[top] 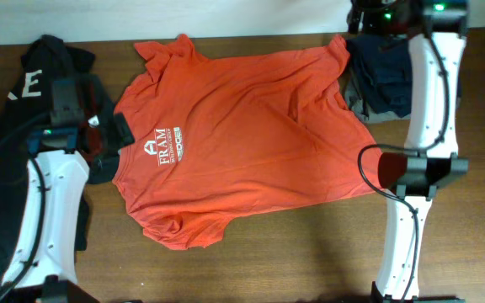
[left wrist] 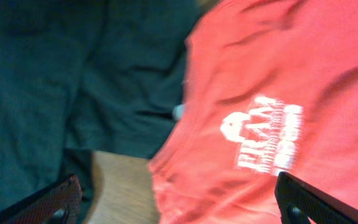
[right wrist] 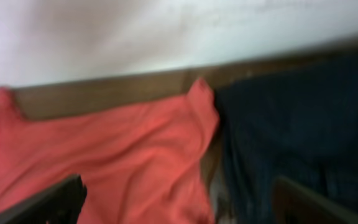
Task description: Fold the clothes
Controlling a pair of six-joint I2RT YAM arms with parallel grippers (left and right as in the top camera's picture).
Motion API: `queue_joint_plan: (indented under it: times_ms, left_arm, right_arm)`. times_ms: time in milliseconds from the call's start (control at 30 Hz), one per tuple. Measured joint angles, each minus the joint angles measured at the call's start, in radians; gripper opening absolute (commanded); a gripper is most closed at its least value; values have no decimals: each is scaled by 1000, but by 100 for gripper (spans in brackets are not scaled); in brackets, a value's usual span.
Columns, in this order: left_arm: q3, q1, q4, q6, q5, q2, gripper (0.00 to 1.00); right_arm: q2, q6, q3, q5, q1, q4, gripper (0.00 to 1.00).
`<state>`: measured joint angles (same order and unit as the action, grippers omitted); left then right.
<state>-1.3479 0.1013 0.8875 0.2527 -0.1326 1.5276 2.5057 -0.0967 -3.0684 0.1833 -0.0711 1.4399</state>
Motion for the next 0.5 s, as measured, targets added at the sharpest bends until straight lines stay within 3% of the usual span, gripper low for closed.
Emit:
queue_joint_plan:
  times_ms: [200,500]
  left_arm:
    - [-100,-32,96,-31,110,-52,99]
    - [-106,-169,241,-20,117,-238,99]
  right_arm:
    - [-147,-53,-55,0,9,243,99]
    - [-360,-86,-32,-45,132,252,98]
